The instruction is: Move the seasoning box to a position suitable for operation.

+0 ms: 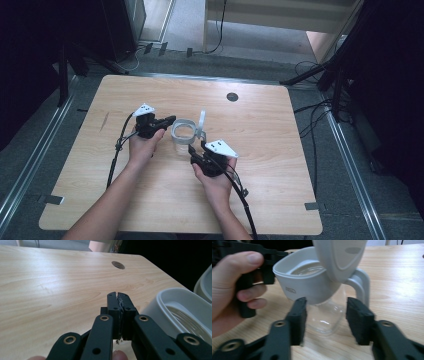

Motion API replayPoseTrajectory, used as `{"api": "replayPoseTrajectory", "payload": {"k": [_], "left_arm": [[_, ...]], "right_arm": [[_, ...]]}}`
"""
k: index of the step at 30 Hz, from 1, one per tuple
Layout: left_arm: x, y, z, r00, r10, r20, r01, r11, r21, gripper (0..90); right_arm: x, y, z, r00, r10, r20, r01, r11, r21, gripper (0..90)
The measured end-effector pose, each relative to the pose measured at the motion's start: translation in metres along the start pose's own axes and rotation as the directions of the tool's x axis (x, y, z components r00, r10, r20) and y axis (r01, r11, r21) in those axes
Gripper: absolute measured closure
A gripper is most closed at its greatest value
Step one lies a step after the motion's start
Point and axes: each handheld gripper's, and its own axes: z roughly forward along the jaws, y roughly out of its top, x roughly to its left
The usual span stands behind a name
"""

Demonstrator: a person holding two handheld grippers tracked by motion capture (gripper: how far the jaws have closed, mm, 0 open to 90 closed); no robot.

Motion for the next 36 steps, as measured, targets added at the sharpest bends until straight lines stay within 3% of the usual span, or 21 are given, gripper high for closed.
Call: {"api": "replayPoseTrajectory", "payload": {"k": [5, 8, 9, 11, 14, 19, 23, 30, 36], "left_arm": [[0.003, 0.004, 0.007, 0.9995, 0.011, 0.029, -0.011, 0.9999, 0.0, 90.0], [0.004, 0.006, 0.01, 0.9995, 0.003, 0.031, -0.003, 1.0, 0.004, 90.0], [0.004, 0.006, 0.011, 0.9995, 0.01, 0.029, -0.01, 0.9999, 0.006, 90.0], [0.004, 0.007, 0.014, 0.9991, 0.012, 0.04, -0.012, 0.9999, 0.01, 90.0], [0.002, 0.008, 0.016, 0.9978, 0.015, 0.064, -0.015, 0.9998, 0.01, 90.0], [-0.001, 0.007, 0.015, 0.995, 0.035, 0.094, -0.037, 0.9991, 0.02, 90.0], [-0.005, 0.006, 0.012, 0.9944, 0.053, 0.092, -0.056, 0.9981, 0.027, 90.0], [-0.013, -0.002, 0.004, 0.9964, 0.052, 0.067, -0.053, 0.9984, 0.018, 90.0], [-0.017, -0.009, -0.004, 0.9971, 0.043, 0.063, -0.044, 0.9989, 0.017, 90.0]], "right_arm": [[0.005, -0.001, 0.008, 0.9995, -0.01, 0.03, 0.01, 1.0, -0.019, 52.8], [0.008, -0.003, 0.001, 0.995, -0.041, 0.091, 0.048, 0.996, -0.073, 82.5], [0.008, -0.003, -0.001, 0.9947, -0.029, 0.099, 0.038, 0.996, -0.086, 89.6], [0.007, -0.002, -0.003, 0.9903, -0.018, 0.138, 0.032, 0.995, -0.097, 90.0], [0.007, 0.0, 0.001, 0.9875, -0.003, 0.158, 0.016, 0.997, -0.081, 90.0], [0.008, 0.0, 0.008, 0.9875, 0.028, 0.155, -0.019, 0.998, -0.06, 90.0], [0.013, 0.0, 0.01, 0.9854, 0.027, 0.168, -0.016, 0.998, -0.064, 90.0], [0.012, 0.0, 0.012, 0.9769, 0.054, 0.207, -0.04, 0.997, -0.071, 90.0], [0.01, 0.001, 0.012, 0.9766, 0.06, 0.207, -0.047, 0.996, -0.071, 90.0]]}}
